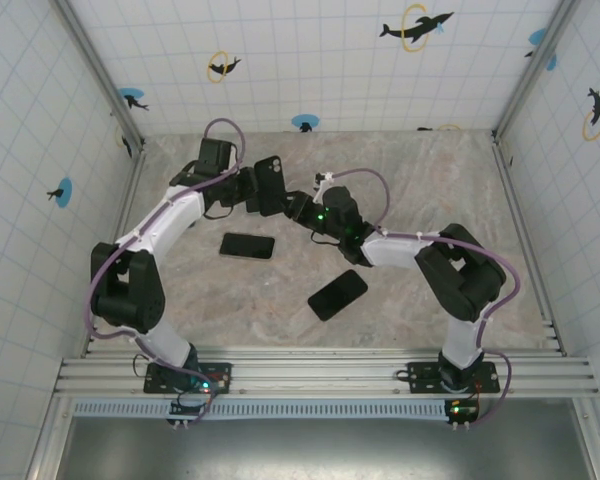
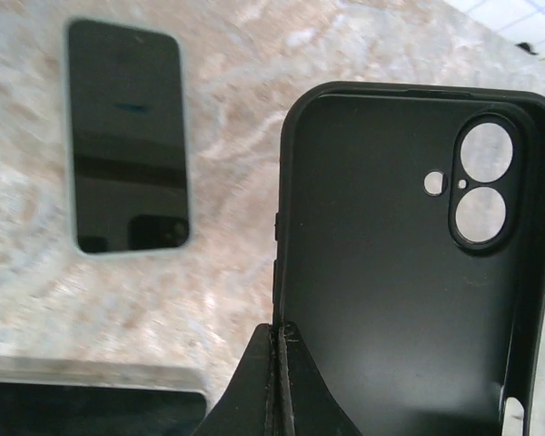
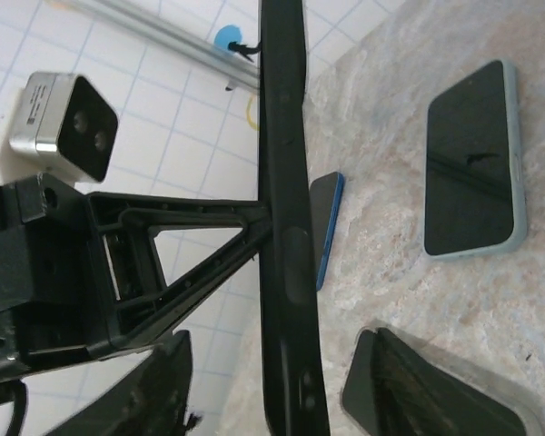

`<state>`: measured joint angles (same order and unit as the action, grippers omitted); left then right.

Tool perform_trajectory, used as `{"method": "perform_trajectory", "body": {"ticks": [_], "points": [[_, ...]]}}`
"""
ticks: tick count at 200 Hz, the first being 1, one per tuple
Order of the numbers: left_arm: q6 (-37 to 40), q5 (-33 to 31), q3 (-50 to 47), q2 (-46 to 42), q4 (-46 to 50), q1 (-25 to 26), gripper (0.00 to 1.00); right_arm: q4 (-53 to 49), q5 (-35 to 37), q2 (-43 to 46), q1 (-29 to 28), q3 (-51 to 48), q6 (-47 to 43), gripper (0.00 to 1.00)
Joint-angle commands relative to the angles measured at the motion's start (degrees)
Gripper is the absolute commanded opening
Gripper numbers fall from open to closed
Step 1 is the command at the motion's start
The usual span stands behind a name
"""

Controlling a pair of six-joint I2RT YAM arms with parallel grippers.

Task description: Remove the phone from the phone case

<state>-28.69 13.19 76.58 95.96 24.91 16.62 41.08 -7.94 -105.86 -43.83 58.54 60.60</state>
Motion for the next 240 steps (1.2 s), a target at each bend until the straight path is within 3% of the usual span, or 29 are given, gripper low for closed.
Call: {"method": "perform_trajectory", "body": {"ticks": [1, 41, 104, 150, 240], "points": [[7.55, -7.25, 2.40, 2.00, 5.90, -1.97, 0.00, -0.58, -0.05, 3.14, 0.61, -1.21, -1.81, 0.60], [16.98, -12.86, 2.75, 5.64, 5.67, -5.93, 0.00, -2.37, 0.20, 5.76, 1.91, -4.35, -3.18, 0.70], [26.44, -15.92, 3.91, 13.18, 1.86, -12.59, 0.00, -3.99, 0.78, 9.75, 4.18, -8.15, -5.12, 0.73], [29.17, -15.14, 6.25, 17.77, -0.69, -16.15, 0.00, -4.42, 1.17, 11.20, 5.22, -9.59, -5.13, 0.73], [32.47, -16.18, 12.36, 26.09, -0.57, -16.38, 0.00, -4.16, 0.79, 10.85, 5.80, -9.79, -4.50, 0.73]]}}
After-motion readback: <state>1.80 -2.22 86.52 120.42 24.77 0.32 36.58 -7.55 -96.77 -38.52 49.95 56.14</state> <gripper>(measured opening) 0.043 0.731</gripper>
